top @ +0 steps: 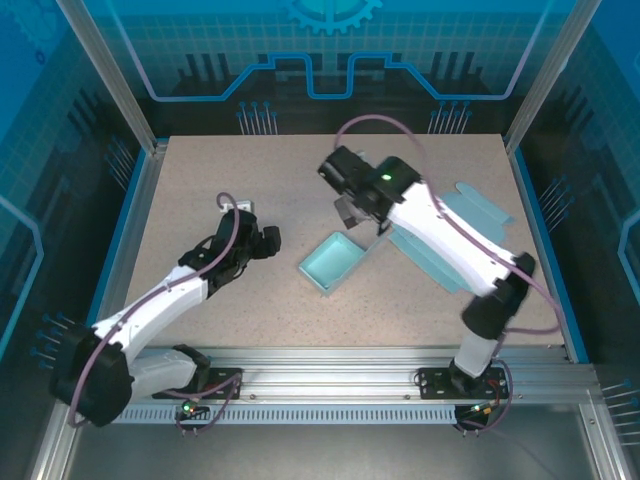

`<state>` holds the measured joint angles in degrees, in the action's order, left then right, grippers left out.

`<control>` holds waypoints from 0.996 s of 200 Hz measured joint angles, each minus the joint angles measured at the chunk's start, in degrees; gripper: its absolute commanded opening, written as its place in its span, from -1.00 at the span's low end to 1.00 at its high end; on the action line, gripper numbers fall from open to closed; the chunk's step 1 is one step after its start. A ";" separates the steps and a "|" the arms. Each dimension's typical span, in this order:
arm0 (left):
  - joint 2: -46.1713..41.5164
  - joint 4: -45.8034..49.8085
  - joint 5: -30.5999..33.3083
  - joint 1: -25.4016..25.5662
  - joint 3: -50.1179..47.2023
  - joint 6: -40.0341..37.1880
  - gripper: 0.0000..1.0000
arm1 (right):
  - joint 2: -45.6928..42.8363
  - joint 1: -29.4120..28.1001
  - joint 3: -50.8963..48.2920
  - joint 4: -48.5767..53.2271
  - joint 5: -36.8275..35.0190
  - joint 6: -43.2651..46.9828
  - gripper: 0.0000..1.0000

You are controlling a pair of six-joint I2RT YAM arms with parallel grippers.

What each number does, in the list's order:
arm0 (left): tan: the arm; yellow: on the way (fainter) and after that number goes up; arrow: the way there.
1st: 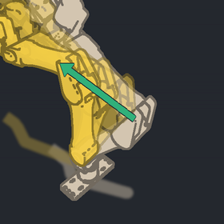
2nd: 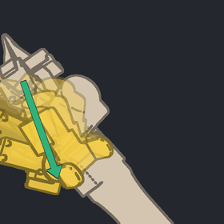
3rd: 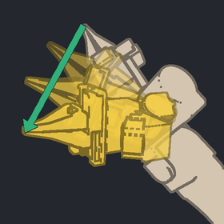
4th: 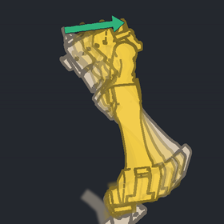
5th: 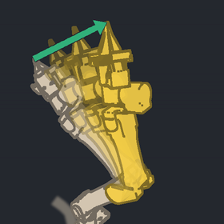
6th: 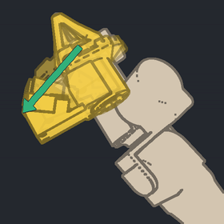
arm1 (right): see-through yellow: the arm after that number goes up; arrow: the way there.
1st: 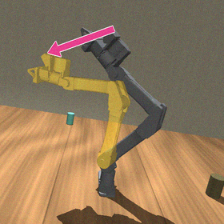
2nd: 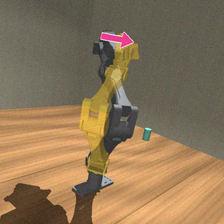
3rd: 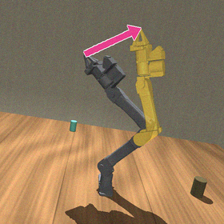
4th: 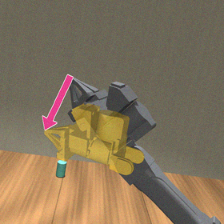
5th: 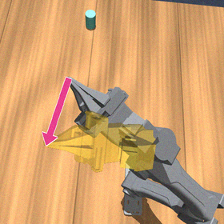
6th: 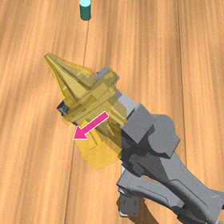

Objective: Fold the paper box

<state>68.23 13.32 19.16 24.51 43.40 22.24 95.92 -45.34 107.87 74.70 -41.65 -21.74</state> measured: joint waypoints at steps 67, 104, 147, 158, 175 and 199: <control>11.50 1.44 -1.07 -1.29 5.46 -2.91 0.71 | -29.73 1.16 -32.24 -4.92 2.27 -11.67 1.00; 16.65 1.49 -3.61 -1.31 6.86 -2.86 0.62 | -37.68 3.85 -49.48 -10.38 10.32 -18.86 1.00; 21.33 1.40 -7.13 -1.33 7.15 -2.10 0.46 | -38.21 5.29 -65.77 -25.51 22.56 -23.96 0.94; 21.81 1.33 -8.17 -1.31 7.15 -1.64 0.43 | -36.30 5.29 -67.45 -29.14 24.61 -24.92 0.81; 22.21 0.87 -9.73 -1.31 7.10 -1.14 0.38 | -32.79 5.29 -68.46 -34.99 26.60 -25.99 0.62; 22.29 -0.79 -11.39 -1.29 6.34 -0.07 0.30 | -28.37 5.38 -68.63 -42.69 28.22 -27.06 0.34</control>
<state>90.52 12.53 7.77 23.22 49.74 22.17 67.55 -39.97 39.24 32.01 -13.43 -48.80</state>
